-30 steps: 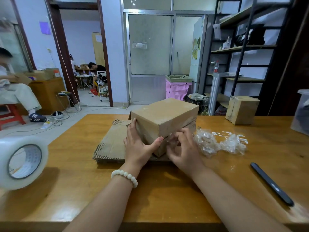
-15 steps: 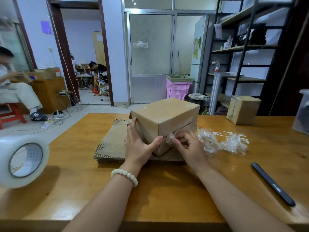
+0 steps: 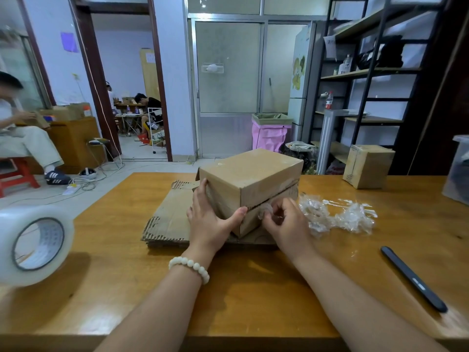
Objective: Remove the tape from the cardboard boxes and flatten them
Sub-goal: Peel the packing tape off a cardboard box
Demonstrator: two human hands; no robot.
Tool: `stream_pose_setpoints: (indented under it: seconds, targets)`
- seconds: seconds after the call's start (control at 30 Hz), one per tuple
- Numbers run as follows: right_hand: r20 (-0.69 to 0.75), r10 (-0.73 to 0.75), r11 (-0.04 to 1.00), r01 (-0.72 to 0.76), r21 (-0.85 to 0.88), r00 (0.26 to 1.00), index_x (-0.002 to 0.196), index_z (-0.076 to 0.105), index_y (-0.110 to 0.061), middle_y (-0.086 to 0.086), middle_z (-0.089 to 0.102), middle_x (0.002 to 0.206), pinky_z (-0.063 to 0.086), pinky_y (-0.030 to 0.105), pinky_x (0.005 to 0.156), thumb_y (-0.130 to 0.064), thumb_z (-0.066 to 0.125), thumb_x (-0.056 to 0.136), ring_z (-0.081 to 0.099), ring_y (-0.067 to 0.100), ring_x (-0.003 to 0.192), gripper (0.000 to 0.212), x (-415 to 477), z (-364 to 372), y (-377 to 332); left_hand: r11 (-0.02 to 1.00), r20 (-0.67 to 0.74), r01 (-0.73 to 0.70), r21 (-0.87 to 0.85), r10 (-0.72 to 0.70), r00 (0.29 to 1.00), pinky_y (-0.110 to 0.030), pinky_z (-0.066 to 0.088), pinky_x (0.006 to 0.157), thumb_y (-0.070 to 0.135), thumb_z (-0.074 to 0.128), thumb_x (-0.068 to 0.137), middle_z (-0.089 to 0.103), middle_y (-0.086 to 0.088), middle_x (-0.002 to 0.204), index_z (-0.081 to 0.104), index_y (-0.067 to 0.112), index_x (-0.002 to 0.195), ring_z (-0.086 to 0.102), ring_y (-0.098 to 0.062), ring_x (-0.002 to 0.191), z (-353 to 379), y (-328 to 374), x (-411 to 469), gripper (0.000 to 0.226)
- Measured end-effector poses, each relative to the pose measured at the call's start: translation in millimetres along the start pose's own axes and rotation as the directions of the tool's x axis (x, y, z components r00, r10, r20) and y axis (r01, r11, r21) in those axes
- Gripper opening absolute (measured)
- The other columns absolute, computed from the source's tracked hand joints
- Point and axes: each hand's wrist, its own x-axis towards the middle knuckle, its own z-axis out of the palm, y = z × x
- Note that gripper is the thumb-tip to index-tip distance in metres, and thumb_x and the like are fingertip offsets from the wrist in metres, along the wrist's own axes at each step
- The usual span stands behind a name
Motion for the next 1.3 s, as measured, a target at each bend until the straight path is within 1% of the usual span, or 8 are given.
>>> stream_pose_setpoints:
  seconds: [0.13,0.27,0.37,0.47,0.6,0.7,1.0,1.3]
  targets:
    - [-0.081,-0.166,0.986,0.163,-0.04,0.983,0.071,0.039,-0.017,-0.009,0.037,0.076,0.036,0.012,0.06,-0.002,0.064,0.084,0.04,-0.001,0.067,0.032,-3,5,-6,1.0,-0.008,-0.007,0.006,0.008,1.0,-0.051,0.018,0.116,0.08,0.049,0.053,0.029,-0.005,0.153,0.014,0.024,0.152,0.03,-0.026,0.137,0,0,0,0.119]
    - [-0.062,-0.291,0.957,0.291,-0.013,0.955,0.083,0.049,-0.011,-0.003,0.046,0.081,0.042,0.01,0.064,0.002,0.064,0.081,0.048,-0.002,0.077,0.02,-5,3,-2,1.0,-0.013,0.011,0.0,-0.011,1.0,-0.045,0.019,0.114,0.081,0.049,0.053,0.03,-0.004,0.153,0.014,0.025,0.152,0.031,-0.029,0.137,2,-1,1,0.119]
    - [0.005,-0.122,0.973,0.118,0.197,0.993,0.11,0.049,-0.018,-0.007,0.058,0.096,0.05,0.015,0.07,0.006,0.053,0.087,0.058,0.0,0.083,0.033,-7,-7,-5,0.999,-0.035,0.035,-0.028,-0.036,0.999,-0.045,0.019,0.115,0.08,0.049,0.053,0.031,-0.003,0.153,0.015,0.026,0.151,0.032,-0.029,0.137,0,-2,3,0.117]
    - [0.015,0.02,0.969,-0.023,0.247,1.0,0.1,0.054,-0.029,-0.008,0.063,0.098,0.053,0.02,0.059,0.004,0.048,0.091,0.062,0.003,0.073,0.035,-1,-12,-6,1.0,-0.027,0.023,-0.017,-0.024,0.999,-0.048,0.019,0.116,0.08,0.05,0.053,0.031,-0.003,0.152,0.015,0.026,0.151,0.032,-0.028,0.135,0,0,2,0.117]
    - [0.134,0.083,0.962,-0.115,0.248,0.987,0.093,0.057,-0.034,-0.008,0.065,0.097,0.052,0.017,0.062,-0.01,0.055,0.094,0.063,-0.001,0.081,0.024,3,-15,-3,1.0,-0.034,0.015,-0.002,-0.015,0.999,-0.049,0.02,0.115,0.081,0.05,0.052,0.031,-0.004,0.152,0.016,0.025,0.151,0.032,-0.027,0.135,0,0,1,0.118]
    - [0.219,0.101,0.936,-0.167,0.311,0.971,0.095,0.057,-0.036,-0.007,0.063,0.104,0.057,0.025,0.067,-0.009,0.061,0.091,0.065,0.003,0.083,0.028,3,-17,-2,1.0,-0.032,0.026,-0.004,-0.026,0.999,-0.049,0.021,0.115,0.081,0.05,0.052,0.03,-0.004,0.152,0.015,0.026,0.151,0.031,-0.028,0.135,0,0,1,0.119]
    - [0.074,-0.079,0.993,0.072,0.097,0.994,0.12,0.059,-0.018,-0.012,0.055,0.102,0.048,0.022,0.081,-0.014,0.072,0.081,0.057,0.008,0.091,0.041,4,-12,8,1.0,-0.011,-0.015,-0.008,0.015,1.0,-0.052,0.023,0.114,0.079,0.05,0.054,0.03,-0.006,0.151,0.015,0.022,0.152,0.032,-0.027,0.134,-3,0,0,0.118]
    - [0.047,-0.114,0.989,0.109,0.101,0.992,0.099,0.057,-0.023,-0.016,0.051,0.095,0.052,0.031,0.073,-0.02,0.073,0.08,0.056,0.006,0.086,0.025,-3,-9,2,0.997,0.061,-0.077,-0.024,0.078,0.995,-0.058,0.018,0.115,0.079,0.054,0.054,0.022,-0.008,0.154,0.012,0.016,0.151,0.024,-0.026,0.14,-6,0,-1,0.123]
